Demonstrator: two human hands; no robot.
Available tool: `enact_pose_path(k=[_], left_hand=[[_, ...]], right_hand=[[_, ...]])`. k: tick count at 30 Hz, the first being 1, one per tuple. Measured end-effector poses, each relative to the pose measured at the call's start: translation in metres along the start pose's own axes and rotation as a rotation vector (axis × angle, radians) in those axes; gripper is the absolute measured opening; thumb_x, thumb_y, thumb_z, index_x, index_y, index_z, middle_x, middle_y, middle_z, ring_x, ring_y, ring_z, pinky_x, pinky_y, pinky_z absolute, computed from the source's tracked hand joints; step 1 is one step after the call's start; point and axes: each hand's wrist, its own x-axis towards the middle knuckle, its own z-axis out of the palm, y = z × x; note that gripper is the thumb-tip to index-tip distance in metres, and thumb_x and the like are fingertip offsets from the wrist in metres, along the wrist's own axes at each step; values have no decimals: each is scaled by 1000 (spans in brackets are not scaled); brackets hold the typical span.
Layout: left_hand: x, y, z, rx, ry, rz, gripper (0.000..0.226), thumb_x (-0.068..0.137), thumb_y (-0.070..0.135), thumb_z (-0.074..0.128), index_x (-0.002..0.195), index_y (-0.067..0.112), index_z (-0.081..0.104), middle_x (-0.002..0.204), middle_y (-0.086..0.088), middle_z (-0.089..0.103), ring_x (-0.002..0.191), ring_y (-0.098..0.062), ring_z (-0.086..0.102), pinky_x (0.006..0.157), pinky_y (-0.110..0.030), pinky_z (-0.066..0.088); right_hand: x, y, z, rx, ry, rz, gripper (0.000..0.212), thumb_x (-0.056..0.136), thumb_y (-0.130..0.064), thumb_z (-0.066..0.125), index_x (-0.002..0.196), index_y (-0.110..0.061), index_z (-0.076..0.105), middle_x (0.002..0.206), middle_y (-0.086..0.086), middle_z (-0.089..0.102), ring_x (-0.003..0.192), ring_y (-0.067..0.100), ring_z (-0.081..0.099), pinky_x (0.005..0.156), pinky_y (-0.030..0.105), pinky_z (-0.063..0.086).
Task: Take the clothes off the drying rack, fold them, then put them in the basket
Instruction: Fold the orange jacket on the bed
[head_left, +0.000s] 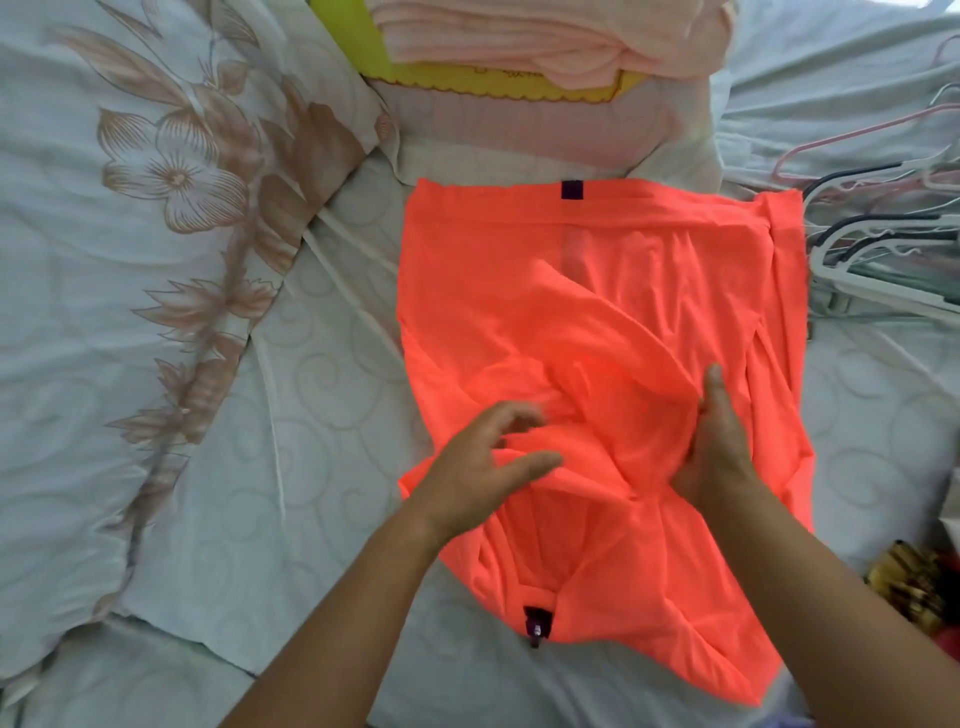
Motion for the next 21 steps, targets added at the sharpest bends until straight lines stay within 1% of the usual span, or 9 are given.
enact_pose_path(k=[2,3,5,7,10,13,15,17,21], left_hand=[[-14,-39,-5,299,295,-179,68,62,65,48,106,15,59,108,-2,57,105,-20,55,93,-39,44],[-23,-58,-8,422,364,-261,79,61,68,46,110,8,59,109,-10,56,105,-27,55,91,-42,45],[-36,-83,-8,514,367,-372,82,63,65,60,119,5,56,115,-15,54,108,-32,53,89,-43,44],[-40,-95,-8,489,360,-419,67,71,42,74,124,8,53,117,-13,55,109,-30,52,90,-41,44],[-39,-101,-8,620,351,-393,29,79,17,67,107,12,62,101,-8,60,97,-29,56,77,-35,41],[-59,-99,-13,681,323,-256,14,78,18,60,92,19,62,87,1,60,79,-19,59,60,-31,42],[-85,-98,-16,693,299,-105,21,71,28,54,91,23,57,77,6,59,68,-9,52,53,-22,36],[-115,-104,-18,769,260,2,32,66,31,47,97,24,52,76,7,61,70,-9,48,55,-19,34],[-158,-131,-16,895,203,15,47,59,32,41,104,23,48,89,12,50,71,-13,45,63,-25,36]], right_hand=[[2,-5,-10,30,41,22,55,93,-55,32,100,-12,64,87,5,73,79,15,70,76,32,56],[3,-4,-14,-4,75,21,47,93,-52,38,103,-13,64,90,3,73,82,14,69,78,31,56],[4,-2,-20,-75,113,12,33,83,-40,59,106,-16,64,89,-2,73,90,13,66,78,30,54],[7,3,-23,-173,121,-20,37,76,-30,68,109,-16,63,83,-5,73,87,13,66,72,28,56],[7,4,-20,-302,188,-90,9,91,-14,56,97,-18,61,74,-6,70,79,13,61,62,23,55],[-2,-5,-12,-224,160,-168,15,95,-11,49,91,-18,61,75,-6,69,73,8,63,65,21,54],[-12,-9,-12,-97,139,-189,18,96,-11,46,89,-19,61,68,-10,70,65,2,64,62,18,53],[-23,-6,-21,-33,149,-157,17,96,-13,45,90,-19,60,69,-10,70,65,2,64,60,19,53],[-34,18,-46,-194,233,-18,19,95,-10,45,81,-18,55,76,0,57,67,11,53,51,17,51]])
